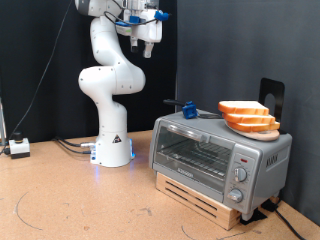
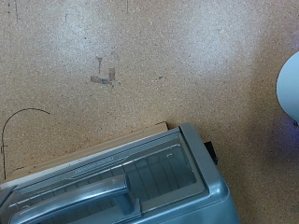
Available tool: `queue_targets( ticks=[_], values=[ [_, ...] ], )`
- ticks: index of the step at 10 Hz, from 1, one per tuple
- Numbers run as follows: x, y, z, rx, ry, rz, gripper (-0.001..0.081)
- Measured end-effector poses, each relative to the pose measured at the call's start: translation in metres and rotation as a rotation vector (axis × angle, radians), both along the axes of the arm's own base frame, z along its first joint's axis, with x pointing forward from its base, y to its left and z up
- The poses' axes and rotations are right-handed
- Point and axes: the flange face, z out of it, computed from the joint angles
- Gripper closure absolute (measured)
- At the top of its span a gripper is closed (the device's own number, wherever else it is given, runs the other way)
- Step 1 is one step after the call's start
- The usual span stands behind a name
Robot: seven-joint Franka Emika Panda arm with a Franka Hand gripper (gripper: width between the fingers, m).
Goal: Make a piece of toast with the oven
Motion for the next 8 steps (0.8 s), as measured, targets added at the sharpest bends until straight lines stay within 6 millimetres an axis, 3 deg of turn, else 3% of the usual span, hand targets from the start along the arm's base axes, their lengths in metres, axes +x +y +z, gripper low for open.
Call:
queue_targets(
  ticks=[3, 8],
  values=[
    [0.003, 0.002, 0.002, 0.000, -0.023, 0.112, -0.0005],
    [0.012, 0.017, 0.020, -0.047, -0.160, 0.693, -0.0005]
  ],
)
